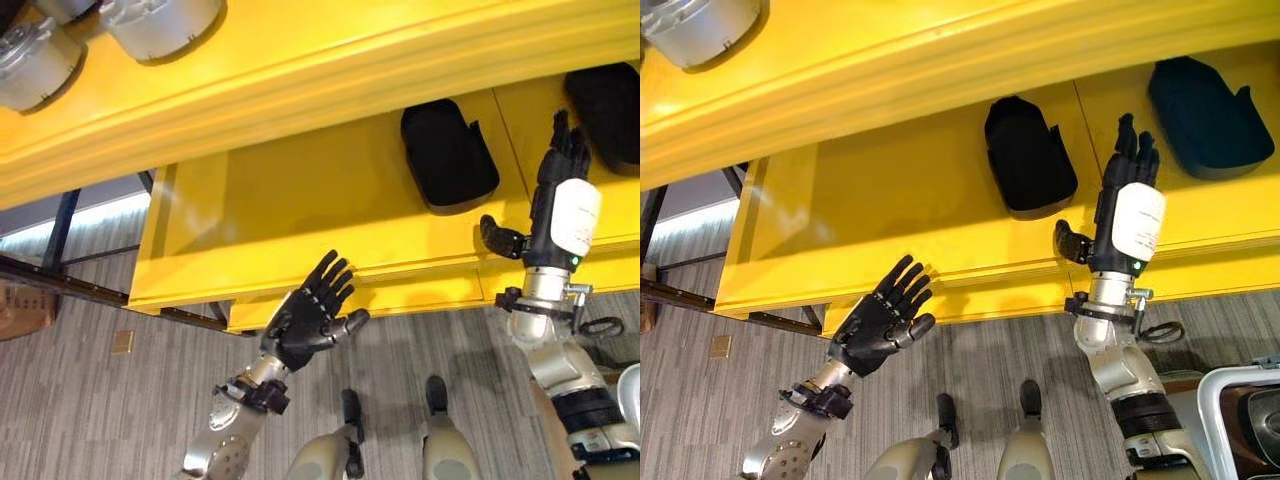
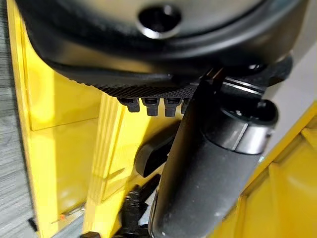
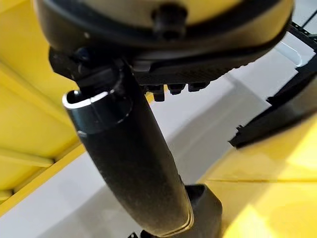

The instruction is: Move parts from the plastic box to the shelf.

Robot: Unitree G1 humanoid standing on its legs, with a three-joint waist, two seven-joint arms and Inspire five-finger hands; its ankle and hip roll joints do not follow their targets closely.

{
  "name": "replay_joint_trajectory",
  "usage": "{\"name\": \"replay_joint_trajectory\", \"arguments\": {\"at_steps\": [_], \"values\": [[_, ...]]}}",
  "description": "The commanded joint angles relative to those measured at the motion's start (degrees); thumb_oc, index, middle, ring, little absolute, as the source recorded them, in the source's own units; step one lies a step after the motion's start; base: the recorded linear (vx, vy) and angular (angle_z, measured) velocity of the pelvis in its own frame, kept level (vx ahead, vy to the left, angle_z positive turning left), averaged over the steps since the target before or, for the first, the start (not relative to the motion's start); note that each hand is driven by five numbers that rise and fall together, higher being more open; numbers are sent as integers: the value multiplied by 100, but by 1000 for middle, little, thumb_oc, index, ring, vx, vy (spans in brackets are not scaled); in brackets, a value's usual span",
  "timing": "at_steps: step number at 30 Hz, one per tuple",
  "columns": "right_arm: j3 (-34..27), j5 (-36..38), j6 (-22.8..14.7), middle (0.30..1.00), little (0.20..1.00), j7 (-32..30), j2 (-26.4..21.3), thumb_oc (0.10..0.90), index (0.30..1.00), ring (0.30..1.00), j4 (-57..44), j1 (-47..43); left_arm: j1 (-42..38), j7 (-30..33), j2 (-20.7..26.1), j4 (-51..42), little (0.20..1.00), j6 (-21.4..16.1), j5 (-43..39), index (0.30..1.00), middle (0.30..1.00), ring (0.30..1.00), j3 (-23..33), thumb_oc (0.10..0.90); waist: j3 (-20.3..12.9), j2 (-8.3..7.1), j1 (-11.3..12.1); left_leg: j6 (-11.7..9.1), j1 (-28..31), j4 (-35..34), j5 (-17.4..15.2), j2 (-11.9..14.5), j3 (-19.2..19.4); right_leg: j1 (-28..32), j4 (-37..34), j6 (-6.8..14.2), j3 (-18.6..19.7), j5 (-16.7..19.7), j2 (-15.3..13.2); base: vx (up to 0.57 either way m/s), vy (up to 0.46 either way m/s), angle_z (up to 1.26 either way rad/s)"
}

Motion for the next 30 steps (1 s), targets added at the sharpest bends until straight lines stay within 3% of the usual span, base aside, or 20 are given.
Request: {"name": "replay_joint_trajectory", "arguments": {"at_steps": [1, 9, 17, 19, 20, 21, 22, 25, 30], "values": [[-15, 94, -587, 1000, 1000, -337, 34, 900, 1000, 1000, -744, 181, 186, -365, -95, -408, 1000, -723, 59, 1000, 1000, 1000, 16, 900, -982, -443, -74, -50, 134, 232, -393, 6, 34, 39, 500, -135, 24, -777, 34, -32, 124, 3], [-10, 532, -709, 1000, 1000, -136, 539, 900, 1000, 1000, -1335, 1250, 183, -484, -85, -258, 1000, -760, 211, 1000, 1000, 1000, 151, 900, -1177, -809, -377, 49, 325, 119, -518, -30, 252, 181, 202, 44, 334, -510, 44, -51, 118, -8], [-30, 696, -882, 1000, 1000, 125, 512, 900, 1000, 1000, -1812, 2060, -62, -941, 13, -191, 1000, -912, 162, 1000, 1000, 1000, 31, 900, -1185, -1095, -765, 216, 415, -29, -622, -129, 739, 3, 1, 414, 689, -106, -75, -59, 186, -23], [87, 719, -1050, 1000, 1000, 342, 491, 900, 1000, 1000, -1880, 2042, -127, -666, 88, -171, 1000, -1132, 258, 1000, 1000, 1000, 48, 900, -1092, -1177, -735, 222, 462, -29, -665, -112, 1195, -68, 137, 512, 91, -132, -169, -127, 125, -34], [111, 707, -1061, 1000, 1000, 359, 483, 900, 1000, 1000, -1900, 2029, -136, -608, 103, -173, 1000, -1171, 280, 1000, 1000, 1000, 59, 900, -1073, -1192, -718, 223, 472, -29, -668, -106, 1282, -86, 172, 525, -19, -142, -183, -201, 89, -103], [291, 741, -1041, 1000, 1000, 410, 438, 900, 1000, 1000, -1996, 1912, -181, -376, 154, -189, 1000, -1321, 325, 1000, 1000, 1000, 97, 900, -1006, -1246, -623, 265, 502, -29, -666, -63, 1652, -227, 474, 603, -515, -202, -338, -119, 71, -140], [377, 820, -953, 1000, 1000, 370, 432, 900, 1000, 1000, -2004, 1850, -198, -333, 169, -193, 1000, -1330, 343, 1000, 1000, 1000, 82, 900, -994, -1246, -593, 305, 557, -9, -781, -63, 1641, -202, 696, 684, -589, -371, -436, -131, 50, -160], [439, 816, -939, 1000, 1000, 167, 443, 900, 1000, 1000, -1924, 1763, -244, -357, 200, -188, 1000, -1279, 359, 1000, 1000, 1000, 55, 900, -992, -1259, -536, 421, 446, 123, -765, -43, 1634, -243, 1223, 650, -566, -627, -545, -71, -32, -80], [438, 820, -1113, 1000, 1000, 24, 513, 900, 1000, 1000, -1623, 1589, -251, -602, 245, -5, 1000, -1250, 465, 1000, 1000, 1000, 43, 900, -977, -1238, -338, 510, 265, 414, -799, 69, 1758, -295, 2307, 487, -858, -622, -923, -114, -135, 9]]}}
